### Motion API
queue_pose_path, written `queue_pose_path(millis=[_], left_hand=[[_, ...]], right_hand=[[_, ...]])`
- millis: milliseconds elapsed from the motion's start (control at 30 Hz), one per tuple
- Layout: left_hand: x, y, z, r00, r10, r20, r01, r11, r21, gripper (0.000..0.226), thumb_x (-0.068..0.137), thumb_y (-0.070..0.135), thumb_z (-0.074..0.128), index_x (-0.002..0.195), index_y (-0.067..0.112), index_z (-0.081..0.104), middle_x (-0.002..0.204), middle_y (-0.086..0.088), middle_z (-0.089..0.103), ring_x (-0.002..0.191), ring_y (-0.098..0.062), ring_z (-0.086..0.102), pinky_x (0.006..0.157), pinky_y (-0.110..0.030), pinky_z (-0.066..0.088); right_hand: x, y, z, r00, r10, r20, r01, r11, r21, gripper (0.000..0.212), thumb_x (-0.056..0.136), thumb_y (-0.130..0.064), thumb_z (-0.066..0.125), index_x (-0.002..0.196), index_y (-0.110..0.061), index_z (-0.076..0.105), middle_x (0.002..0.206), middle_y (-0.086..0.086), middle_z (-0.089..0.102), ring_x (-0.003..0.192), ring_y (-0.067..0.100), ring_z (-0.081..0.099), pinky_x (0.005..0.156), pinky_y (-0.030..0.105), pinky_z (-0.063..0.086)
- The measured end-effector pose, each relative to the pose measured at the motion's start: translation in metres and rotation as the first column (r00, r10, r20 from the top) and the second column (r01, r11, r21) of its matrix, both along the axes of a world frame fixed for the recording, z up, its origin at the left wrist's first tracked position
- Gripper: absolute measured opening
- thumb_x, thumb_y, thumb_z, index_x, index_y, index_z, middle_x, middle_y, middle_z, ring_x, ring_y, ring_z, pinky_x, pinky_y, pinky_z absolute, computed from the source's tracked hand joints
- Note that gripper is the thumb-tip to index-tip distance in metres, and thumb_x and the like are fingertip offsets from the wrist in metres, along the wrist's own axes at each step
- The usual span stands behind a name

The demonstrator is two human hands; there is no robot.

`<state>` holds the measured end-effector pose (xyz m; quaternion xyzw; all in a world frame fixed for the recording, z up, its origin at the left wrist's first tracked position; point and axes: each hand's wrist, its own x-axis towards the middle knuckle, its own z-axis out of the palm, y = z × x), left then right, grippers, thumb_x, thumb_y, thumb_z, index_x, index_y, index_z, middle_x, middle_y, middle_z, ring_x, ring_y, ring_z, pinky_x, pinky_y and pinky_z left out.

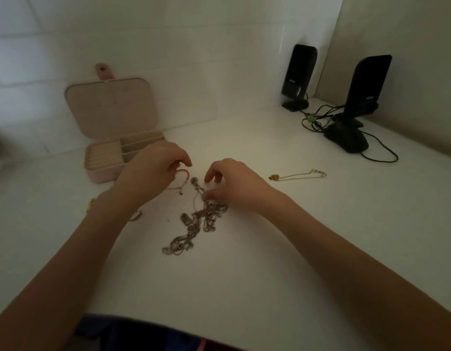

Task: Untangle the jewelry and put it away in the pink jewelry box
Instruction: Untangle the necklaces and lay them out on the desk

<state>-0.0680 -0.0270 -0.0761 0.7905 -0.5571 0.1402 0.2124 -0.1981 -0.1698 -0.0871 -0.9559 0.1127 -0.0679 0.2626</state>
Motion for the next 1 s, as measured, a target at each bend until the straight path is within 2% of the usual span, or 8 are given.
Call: queue_pose_path(millis=[167, 300, 400, 500, 700, 800, 900, 1000], left_hand=[[-0.006, 0.009, -0.011, 0.994, -0.063, -0.09, 0.061, 0.998, -0.024, 0.024, 0.074, -0.01, 0.064, 0.083, 0.011, 0.073, 0.08, -0.003, 0.068, 0.073, -0.013, 0.055, 0.072, -0.027, 0.044], [-0.012, 0.008, -0.012, 0.986, -0.087, -0.141, 0.08, 0.995, -0.055, 0.017, 0.078, 0.001, 0.067, 0.088, 0.014, 0.072, 0.082, 0.0, 0.068, 0.075, -0.011, 0.054, 0.072, -0.025, 0.042], [-0.014, 0.006, -0.015, 0.985, -0.107, -0.135, 0.099, 0.993, -0.065, 0.019, 0.081, 0.004, 0.066, 0.096, 0.014, 0.072, 0.089, -0.002, 0.07, 0.082, -0.013, 0.058, 0.077, -0.025, 0.041], [-0.016, 0.001, -0.021, 0.979, -0.14, -0.149, 0.138, 0.99, -0.023, 0.022, 0.086, 0.004, 0.06, 0.104, 0.011, 0.07, 0.1, -0.005, 0.07, 0.093, -0.019, 0.058, 0.081, -0.023, 0.037], [-0.013, -0.002, -0.023, 0.974, -0.164, -0.157, 0.166, 0.986, 0.001, 0.015, 0.084, 0.002, 0.061, 0.093, 0.007, 0.073, 0.09, -0.008, 0.072, 0.086, -0.024, 0.06, 0.08, -0.032, 0.045], [-0.011, -0.001, -0.023, 0.979, -0.138, -0.152, 0.14, 0.99, 0.006, 0.007, 0.083, 0.004, 0.064, 0.084, 0.007, 0.07, 0.082, -0.008, 0.068, 0.081, -0.025, 0.057, 0.073, -0.028, 0.038], [-0.011, -0.002, -0.025, 0.988, -0.09, -0.126, 0.094, 0.995, 0.03, 0.005, 0.087, 0.007, 0.06, 0.085, 0.006, 0.064, 0.085, -0.007, 0.062, 0.084, -0.022, 0.051, 0.073, -0.026, 0.033], [-0.012, -0.003, -0.026, 0.994, -0.049, -0.1, 0.055, 0.997, 0.06, 0.009, 0.093, 0.01, 0.051, 0.091, 0.005, 0.059, 0.092, -0.008, 0.058, 0.088, -0.019, 0.044, 0.074, -0.026, 0.029]], right_hand=[[0.015, 0.001, -0.001, 0.999, 0.042, -0.029, -0.041, 0.999, 0.027, 0.019, 0.08, -0.034, 0.072, 0.087, -0.017, 0.066, 0.09, -0.003, 0.056, 0.079, 0.011, 0.053, 0.065, 0.02, 0.039], [0.011, -0.004, -0.004, 0.999, 0.038, -0.004, -0.038, 0.997, 0.065, 0.016, 0.087, -0.03, 0.064, 0.088, -0.014, 0.063, 0.078, -0.011, 0.052, 0.068, 0.001, 0.047, 0.059, 0.011, 0.036], [0.005, -0.01, -0.002, 0.996, -0.057, 0.066, 0.038, 0.965, 0.258, 0.011, 0.09, -0.025, 0.06, 0.088, -0.013, 0.06, 0.077, -0.011, 0.061, 0.067, -0.001, 0.054, 0.06, 0.011, 0.041], [0.0, -0.014, 0.0, 0.987, -0.105, 0.126, 0.026, 0.859, 0.512, 0.01, 0.093, -0.017, 0.056, 0.089, -0.008, 0.057, 0.082, -0.001, 0.071, 0.072, 0.004, 0.065, 0.062, 0.009, 0.046], [-0.007, -0.019, 0.007, 0.965, -0.184, 0.184, -0.003, 0.699, 0.715, 0.013, 0.095, -0.015, 0.053, 0.083, -0.014, 0.05, 0.063, -0.004, 0.062, 0.057, 0.01, 0.061, 0.057, 0.019, 0.044], [-0.009, -0.023, 0.008, 0.96, -0.208, 0.187, 0.012, 0.697, 0.717, 0.014, 0.093, -0.016, 0.057, 0.081, -0.015, 0.051, 0.059, -0.004, 0.06, 0.052, 0.01, 0.053, 0.055, 0.021, 0.041], [-0.01, -0.026, 0.009, 0.959, -0.216, 0.181, 0.027, 0.711, 0.703, 0.012, 0.091, -0.018, 0.061, 0.082, -0.014, 0.054, 0.06, 0.0, 0.059, 0.053, 0.012, 0.049, 0.053, 0.02, 0.04], [-0.012, -0.027, 0.011, 0.965, -0.203, 0.165, 0.061, 0.787, 0.615, 0.01, 0.09, -0.019, 0.062, 0.086, -0.012, 0.057, 0.057, 0.001, 0.057, 0.049, 0.009, 0.047, 0.051, 0.016, 0.04]])
